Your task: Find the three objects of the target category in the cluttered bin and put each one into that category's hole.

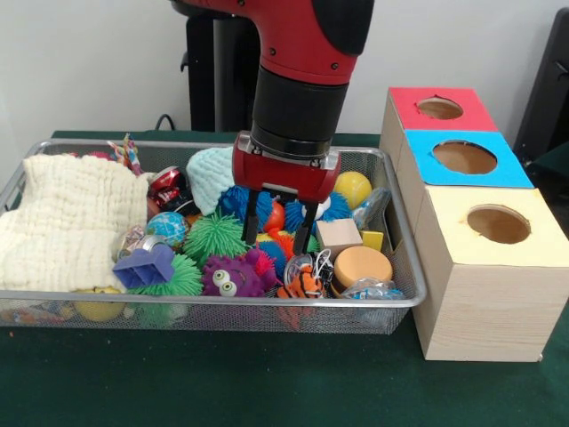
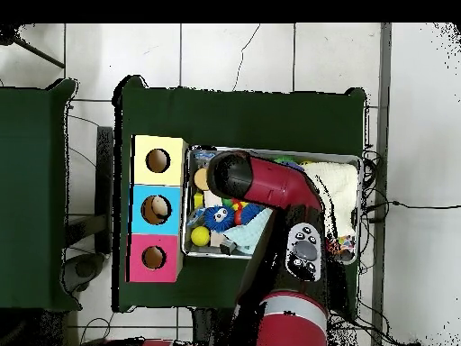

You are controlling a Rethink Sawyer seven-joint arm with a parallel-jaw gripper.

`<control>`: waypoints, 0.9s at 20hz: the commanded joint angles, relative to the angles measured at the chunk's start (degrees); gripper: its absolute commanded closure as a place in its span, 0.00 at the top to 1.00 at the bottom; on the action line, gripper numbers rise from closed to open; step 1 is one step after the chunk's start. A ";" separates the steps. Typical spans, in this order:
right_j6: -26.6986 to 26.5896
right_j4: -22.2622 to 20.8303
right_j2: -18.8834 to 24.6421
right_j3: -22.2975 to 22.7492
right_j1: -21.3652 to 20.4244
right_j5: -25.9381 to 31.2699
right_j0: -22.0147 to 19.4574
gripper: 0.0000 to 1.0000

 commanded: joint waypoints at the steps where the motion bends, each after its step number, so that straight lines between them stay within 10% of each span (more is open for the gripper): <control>1: 14.71 4.19 1.10 -3.29 3.78 9.09 0.81 1.00; 18: 18.69 8.37 -4.15 -16.13 12.35 15.07 6.51 1.00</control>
